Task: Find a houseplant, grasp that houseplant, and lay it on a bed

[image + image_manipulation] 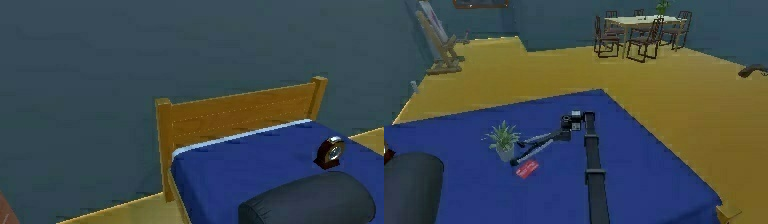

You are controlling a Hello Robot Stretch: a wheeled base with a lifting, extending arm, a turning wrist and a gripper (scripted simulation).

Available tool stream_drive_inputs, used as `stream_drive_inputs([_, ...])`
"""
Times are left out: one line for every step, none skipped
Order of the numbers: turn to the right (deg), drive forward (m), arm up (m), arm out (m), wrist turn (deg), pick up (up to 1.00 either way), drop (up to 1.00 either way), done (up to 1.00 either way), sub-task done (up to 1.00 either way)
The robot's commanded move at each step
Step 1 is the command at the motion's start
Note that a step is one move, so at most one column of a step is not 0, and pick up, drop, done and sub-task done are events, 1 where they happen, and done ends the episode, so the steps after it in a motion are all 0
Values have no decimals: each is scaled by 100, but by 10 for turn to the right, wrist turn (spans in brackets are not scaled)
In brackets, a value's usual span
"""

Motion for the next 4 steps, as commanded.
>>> stream_drive_inputs([0, 0, -32, 0, 0, 0, 0, 0, 0])
stream_drive_inputs([0, 0, 0, 0, 0, 0, 100, 0, 0])
stream_drive_inputs([0, 0, 10, 0, 0, 0, 0, 0, 0])
stream_drive_inputs([0, 0, 0, -8, 0, 0, 0, 0, 0])
